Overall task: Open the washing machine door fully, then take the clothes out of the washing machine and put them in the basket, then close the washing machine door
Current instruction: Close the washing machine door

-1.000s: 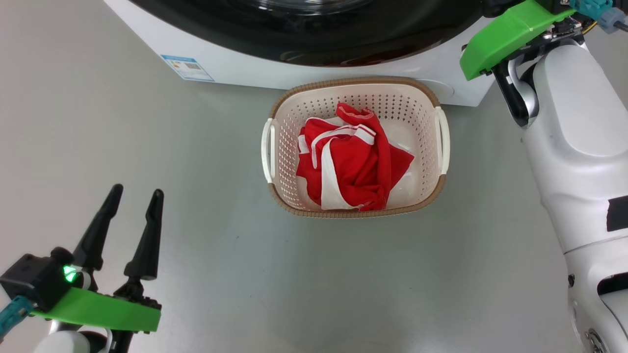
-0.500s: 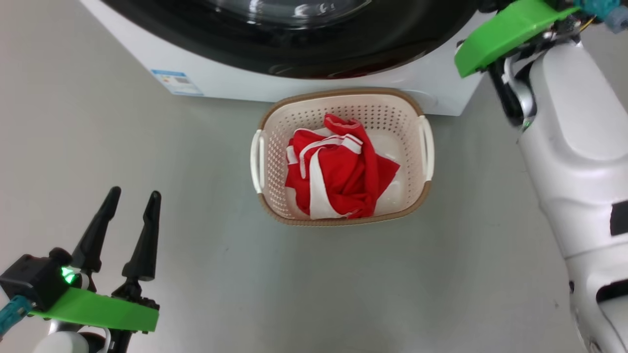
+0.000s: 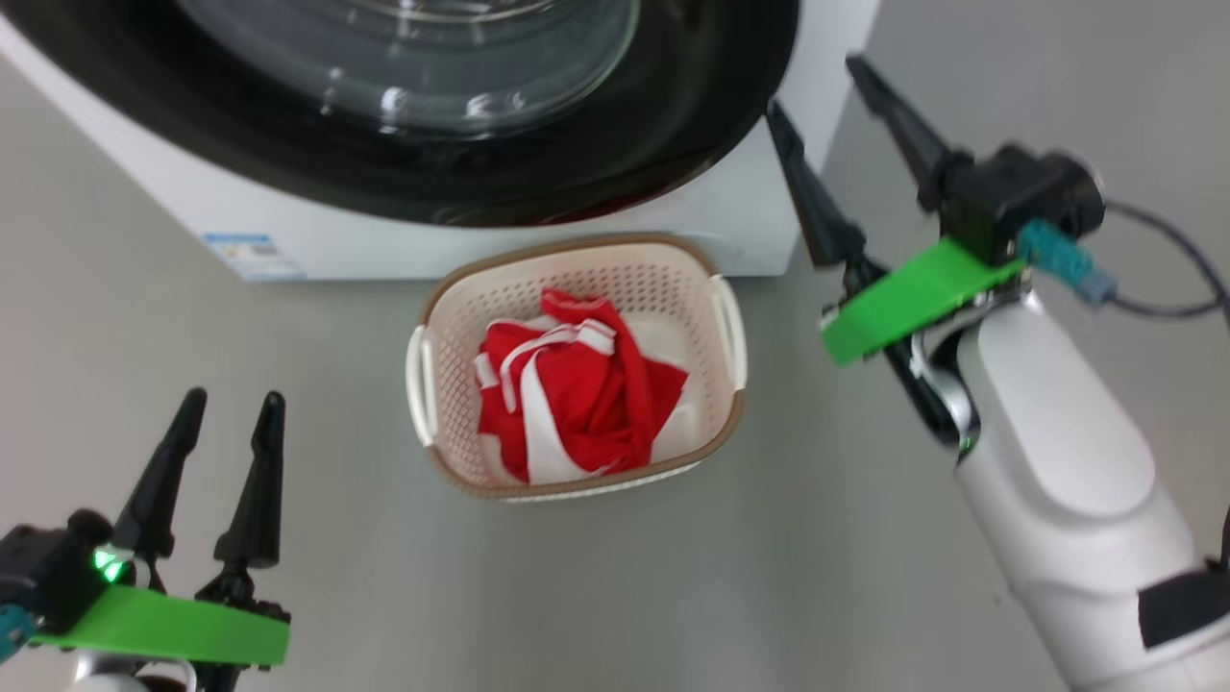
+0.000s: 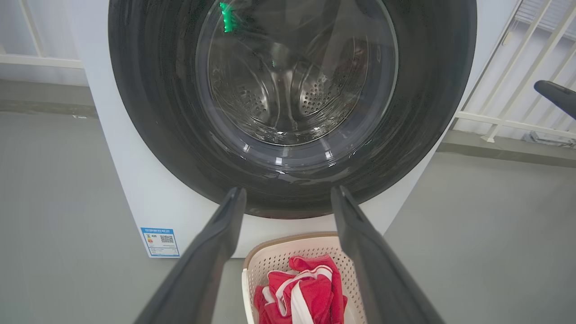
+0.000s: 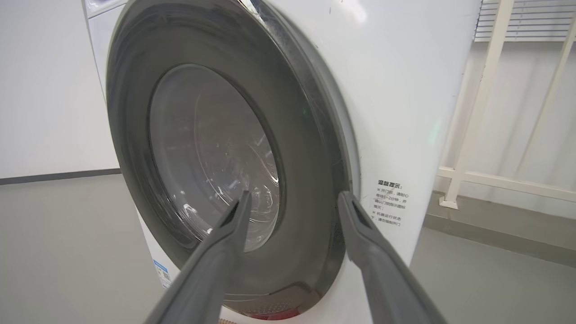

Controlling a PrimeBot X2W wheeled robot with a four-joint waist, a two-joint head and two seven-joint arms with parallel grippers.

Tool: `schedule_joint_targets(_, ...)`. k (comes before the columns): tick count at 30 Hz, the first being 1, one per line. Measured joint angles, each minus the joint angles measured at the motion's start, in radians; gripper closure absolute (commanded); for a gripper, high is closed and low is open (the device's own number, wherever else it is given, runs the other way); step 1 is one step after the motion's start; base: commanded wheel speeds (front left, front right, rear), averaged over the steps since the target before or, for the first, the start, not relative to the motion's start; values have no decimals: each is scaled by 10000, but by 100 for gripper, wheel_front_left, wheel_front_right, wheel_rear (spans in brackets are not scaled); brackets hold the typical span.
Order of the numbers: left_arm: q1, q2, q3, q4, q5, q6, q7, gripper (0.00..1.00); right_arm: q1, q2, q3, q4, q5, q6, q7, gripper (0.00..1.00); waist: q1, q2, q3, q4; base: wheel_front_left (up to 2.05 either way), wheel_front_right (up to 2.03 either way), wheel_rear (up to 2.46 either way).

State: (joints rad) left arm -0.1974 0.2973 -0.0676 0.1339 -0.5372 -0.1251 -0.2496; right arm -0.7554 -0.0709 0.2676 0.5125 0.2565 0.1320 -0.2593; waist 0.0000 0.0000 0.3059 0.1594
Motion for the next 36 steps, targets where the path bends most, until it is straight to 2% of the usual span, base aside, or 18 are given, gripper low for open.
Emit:
schedule_joint_targets(8,497,-272,389,23,265,0,-2,0,1518,61,-157,-765,81,0,0,0,0,0,-609,-784,0,0,0)
schedule_joint_targets(12,768,-316,299,42,293,0,0,0,2272,73,-364,-1139,539,0,8,0,0,0,-979,-1226,0,0,0)
schedule_joint_targets(21,1376,-589,370,-282,458,0,0,0,4033,117,-913,-1942,430,0,10,0,0,0,-1828,-1996,0,0,0)
schedule_joint_targets(27,1600,-704,731,-815,1145,0,-2,0,5079,142,-1149,-2744,98,-2,10,0,0,0,-2373,-2237,0,0,0)
schedule_joint_targets(29,1953,-945,1016,-1014,1406,0,-2,0,5515,115,-1267,-3277,-46,0,10,0,0,0,-2639,-2295,0,0,0)
schedule_joint_targets(36,2449,-1235,1333,-991,1701,0,-2,0,6582,-100,-1607,-4054,-180,-2,10,0,0,0,-3155,-2284,0,0,0)
